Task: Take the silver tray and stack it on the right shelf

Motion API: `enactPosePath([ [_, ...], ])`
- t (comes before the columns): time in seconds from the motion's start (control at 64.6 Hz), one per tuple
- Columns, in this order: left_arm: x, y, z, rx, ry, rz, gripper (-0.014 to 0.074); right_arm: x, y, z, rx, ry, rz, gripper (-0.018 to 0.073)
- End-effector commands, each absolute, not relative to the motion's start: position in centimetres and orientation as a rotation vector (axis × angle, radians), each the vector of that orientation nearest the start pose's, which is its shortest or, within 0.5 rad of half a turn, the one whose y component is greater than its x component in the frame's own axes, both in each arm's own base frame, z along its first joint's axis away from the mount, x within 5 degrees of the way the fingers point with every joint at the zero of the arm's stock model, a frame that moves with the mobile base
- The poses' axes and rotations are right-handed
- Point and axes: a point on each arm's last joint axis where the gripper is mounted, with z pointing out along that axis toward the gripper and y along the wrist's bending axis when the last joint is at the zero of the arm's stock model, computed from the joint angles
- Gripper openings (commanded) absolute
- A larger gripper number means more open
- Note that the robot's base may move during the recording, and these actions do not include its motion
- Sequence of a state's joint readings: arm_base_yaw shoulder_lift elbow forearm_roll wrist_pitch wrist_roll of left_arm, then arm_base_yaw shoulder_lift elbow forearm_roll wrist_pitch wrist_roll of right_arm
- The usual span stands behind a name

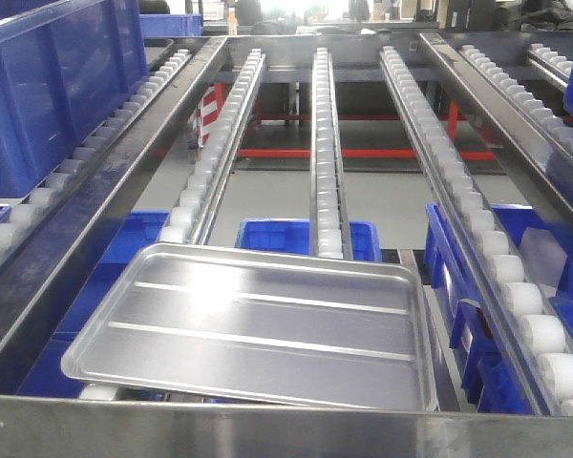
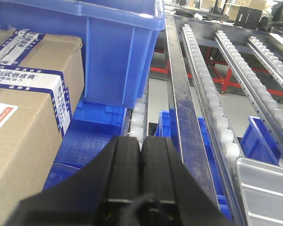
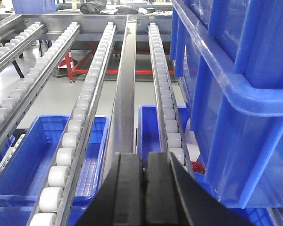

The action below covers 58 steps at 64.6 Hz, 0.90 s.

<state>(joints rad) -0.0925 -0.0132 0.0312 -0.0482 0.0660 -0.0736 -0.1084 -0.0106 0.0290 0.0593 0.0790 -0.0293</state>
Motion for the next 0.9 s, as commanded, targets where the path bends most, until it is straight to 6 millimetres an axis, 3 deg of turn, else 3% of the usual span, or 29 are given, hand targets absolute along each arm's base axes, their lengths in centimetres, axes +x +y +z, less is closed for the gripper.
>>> enactPosePath([
  [0.0, 5.6, -0.5, 20.0, -0.027, 1.484, -0.18, -0.0092, 5.4, -0.6, 21.2, 0.101, 1.448, -0.063, 0.0049],
  [0.712, 5.5, -0.5, 20.9, -0.034, 1.394, -0.186, -0.0092, 5.3, -0.6, 21.8, 0.1, 1.388, -0.066, 0.0049],
  [0.79, 5.3, -0.4, 21.8, -0.058, 1.31, -0.208, -0.0092, 5.2, -0.6, 22.3, 0.099, 1.334, -0.07, 0.0049],
  [0.883, 4.9, -0.3, 24.3, -0.061, 1.242, -0.215, -0.0092, 4.8, -0.6, 23.7, 0.104, 1.264, -0.063, 0.0049],
])
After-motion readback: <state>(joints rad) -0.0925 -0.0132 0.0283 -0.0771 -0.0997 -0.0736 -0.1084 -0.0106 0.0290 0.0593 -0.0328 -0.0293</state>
